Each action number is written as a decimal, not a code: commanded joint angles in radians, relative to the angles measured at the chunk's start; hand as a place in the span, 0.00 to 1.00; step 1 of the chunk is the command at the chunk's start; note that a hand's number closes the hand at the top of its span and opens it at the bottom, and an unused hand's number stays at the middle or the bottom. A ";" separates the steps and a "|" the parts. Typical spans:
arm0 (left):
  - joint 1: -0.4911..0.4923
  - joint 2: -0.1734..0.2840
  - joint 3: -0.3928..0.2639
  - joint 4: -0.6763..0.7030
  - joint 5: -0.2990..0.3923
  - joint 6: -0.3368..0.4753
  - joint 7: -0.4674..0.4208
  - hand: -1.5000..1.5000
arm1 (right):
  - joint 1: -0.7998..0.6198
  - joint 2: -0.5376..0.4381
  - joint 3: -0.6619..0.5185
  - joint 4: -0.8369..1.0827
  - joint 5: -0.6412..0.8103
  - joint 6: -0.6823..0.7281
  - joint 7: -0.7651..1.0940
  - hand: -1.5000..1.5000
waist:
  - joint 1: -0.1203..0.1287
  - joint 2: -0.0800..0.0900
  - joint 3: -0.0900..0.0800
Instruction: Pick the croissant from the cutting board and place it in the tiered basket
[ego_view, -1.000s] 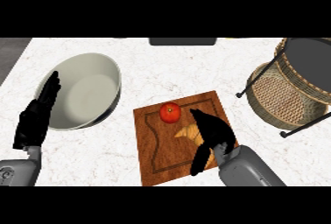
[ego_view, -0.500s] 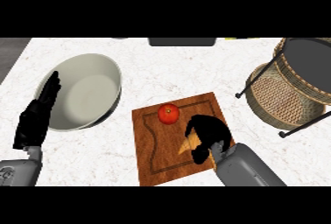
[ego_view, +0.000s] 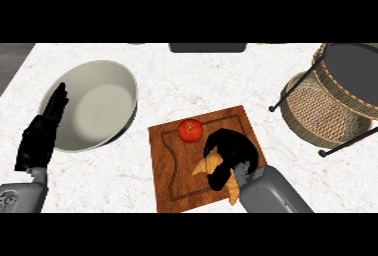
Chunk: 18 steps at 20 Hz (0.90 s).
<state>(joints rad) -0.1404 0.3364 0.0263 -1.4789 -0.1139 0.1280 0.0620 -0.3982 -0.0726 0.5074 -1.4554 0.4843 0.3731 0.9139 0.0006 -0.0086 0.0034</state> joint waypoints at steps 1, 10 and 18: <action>-0.031 -0.022 -0.033 0.010 -0.018 -0.003 0.015 0.50 | -0.137 0.069 -0.101 0.138 0.052 -0.181 0.145 1.00 | 0.021 0.017 -0.004; -0.036 -0.028 -0.037 0.001 -0.008 -0.016 0.021 0.50 | -0.421 0.057 -0.343 0.268 0.430 -0.588 0.369 1.00 | 0.043 0.025 -0.008; -0.038 -0.021 -0.032 -0.009 -0.007 -0.028 0.020 0.50 | -0.671 0.012 -0.403 0.400 0.824 -0.695 0.468 1.00 | 0.060 0.020 -0.008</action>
<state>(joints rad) -0.1735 0.3152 -0.0062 -1.4916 -0.1272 0.1105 0.0808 -0.9450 -0.0506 0.1381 -1.1150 1.1525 -0.1968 1.1552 0.0570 0.0113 -0.0026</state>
